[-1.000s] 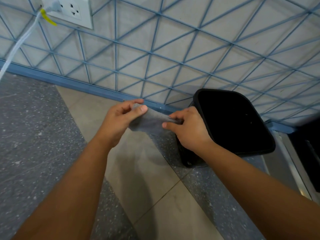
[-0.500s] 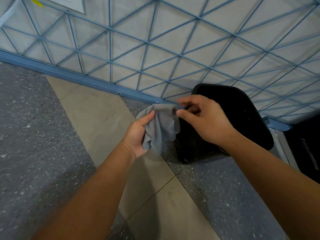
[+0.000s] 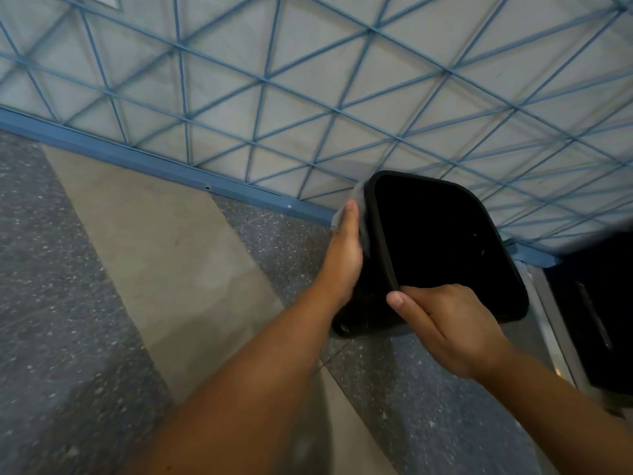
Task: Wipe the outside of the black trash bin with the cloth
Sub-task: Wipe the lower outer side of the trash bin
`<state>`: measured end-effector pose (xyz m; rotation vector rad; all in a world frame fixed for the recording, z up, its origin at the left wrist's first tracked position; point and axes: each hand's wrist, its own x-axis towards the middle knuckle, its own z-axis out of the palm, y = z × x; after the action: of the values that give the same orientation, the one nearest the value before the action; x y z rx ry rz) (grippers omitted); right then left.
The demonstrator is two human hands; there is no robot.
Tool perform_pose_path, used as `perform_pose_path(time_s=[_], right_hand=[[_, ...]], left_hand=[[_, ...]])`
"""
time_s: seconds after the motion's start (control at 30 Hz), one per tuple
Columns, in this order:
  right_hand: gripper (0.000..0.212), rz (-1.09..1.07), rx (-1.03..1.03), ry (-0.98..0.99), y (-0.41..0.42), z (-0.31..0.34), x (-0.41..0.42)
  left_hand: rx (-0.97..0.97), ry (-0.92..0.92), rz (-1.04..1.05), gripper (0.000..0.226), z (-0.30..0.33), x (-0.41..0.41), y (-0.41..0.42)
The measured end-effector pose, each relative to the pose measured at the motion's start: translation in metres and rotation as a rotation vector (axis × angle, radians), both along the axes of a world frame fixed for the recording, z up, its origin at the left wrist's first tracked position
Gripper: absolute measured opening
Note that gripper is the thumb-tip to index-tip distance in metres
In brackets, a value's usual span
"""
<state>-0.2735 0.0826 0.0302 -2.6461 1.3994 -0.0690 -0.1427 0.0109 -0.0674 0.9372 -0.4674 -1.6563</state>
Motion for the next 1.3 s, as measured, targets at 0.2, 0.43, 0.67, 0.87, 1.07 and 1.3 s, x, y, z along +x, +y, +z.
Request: perform_pose_path(time_s=[0.2,0.43,0.67,0.87,1.07,1.3], right_hand=[[0.047,0.059,-0.013,-0.077,-0.006,-0.002,-0.001],[0.041,0.033,-0.029,-0.126,-0.011,-0.001,0.001],[0.049,-0.021,-0.047,-0.108,-0.011,-0.001,0.000],[0.049,-0.021,-0.041,-0.103,-0.012,-0.003,0.000],[0.045,0.043,-0.060,-0.106,-0.014,-0.003,0.000],[0.049,0.116,-0.036,-0.126,-0.018,-0.003,0.001]], left_hand=[[-0.078,-0.038,0.118,0.089,-0.002,-0.016,0.031],[-0.397,-0.271,0.259,0.075,-0.020,-0.049,0.095],[0.093,-0.311,0.082,0.054,-0.085,-0.026,0.085],[0.221,-0.342,0.399,0.046,-0.042,0.010,0.069],[-0.097,-0.128,0.301,0.081,0.002,-0.014,0.025],[-0.025,-0.036,0.178,0.073,-0.044,-0.017,0.004]])
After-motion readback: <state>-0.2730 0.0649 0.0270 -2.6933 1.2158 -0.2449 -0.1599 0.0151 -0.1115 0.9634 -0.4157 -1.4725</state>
